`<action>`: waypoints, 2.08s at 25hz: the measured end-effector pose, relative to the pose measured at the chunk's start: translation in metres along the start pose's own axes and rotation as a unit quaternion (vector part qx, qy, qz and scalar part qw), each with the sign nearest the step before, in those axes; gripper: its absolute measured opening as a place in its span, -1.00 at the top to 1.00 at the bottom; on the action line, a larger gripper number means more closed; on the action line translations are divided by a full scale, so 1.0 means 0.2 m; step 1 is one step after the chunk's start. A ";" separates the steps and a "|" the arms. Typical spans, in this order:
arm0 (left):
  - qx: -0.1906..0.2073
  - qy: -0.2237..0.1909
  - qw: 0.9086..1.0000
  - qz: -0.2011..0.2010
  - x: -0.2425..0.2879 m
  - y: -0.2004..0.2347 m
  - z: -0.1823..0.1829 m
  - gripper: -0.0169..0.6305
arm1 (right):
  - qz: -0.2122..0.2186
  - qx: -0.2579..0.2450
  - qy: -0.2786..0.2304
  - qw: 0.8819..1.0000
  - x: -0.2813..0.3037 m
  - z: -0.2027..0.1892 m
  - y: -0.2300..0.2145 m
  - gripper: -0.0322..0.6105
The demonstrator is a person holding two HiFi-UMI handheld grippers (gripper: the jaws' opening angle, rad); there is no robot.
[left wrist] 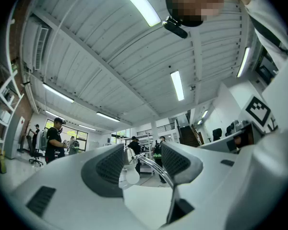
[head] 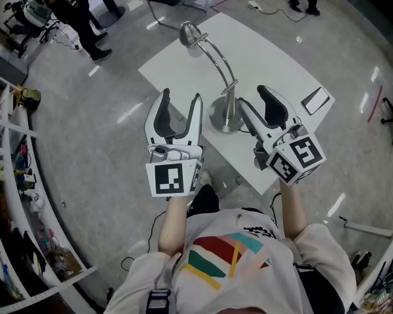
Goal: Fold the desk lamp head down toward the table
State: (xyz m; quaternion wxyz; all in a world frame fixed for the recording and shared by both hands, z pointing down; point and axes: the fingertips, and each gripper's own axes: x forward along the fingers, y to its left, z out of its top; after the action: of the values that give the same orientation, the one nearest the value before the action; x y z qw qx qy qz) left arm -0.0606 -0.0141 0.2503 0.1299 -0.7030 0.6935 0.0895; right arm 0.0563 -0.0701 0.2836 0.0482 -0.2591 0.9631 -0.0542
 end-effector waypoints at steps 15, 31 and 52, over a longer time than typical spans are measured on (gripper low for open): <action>0.133 0.047 0.974 -0.177 0.65 0.26 -0.23 0.32 | 0.068 -0.030 0.135 0.988 0.79 -0.09 -0.11 0.23; 0.031 0.062 0.979 -0.191 0.65 0.26 -0.31 0.67 | 0.069 -0.062 0.219 0.971 0.83 -0.14 -0.11 0.41; 0.008 0.068 0.983 -0.171 0.68 0.28 -0.41 0.69 | 0.079 -0.076 0.327 0.938 0.86 -0.23 -0.15 0.41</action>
State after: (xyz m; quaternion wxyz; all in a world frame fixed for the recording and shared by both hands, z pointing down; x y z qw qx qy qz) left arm -0.1182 -0.1690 0.2838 0.1012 -0.8145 0.5711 0.0128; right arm -0.0829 -0.1792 0.3211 -0.2856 -0.1529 0.9443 -0.0586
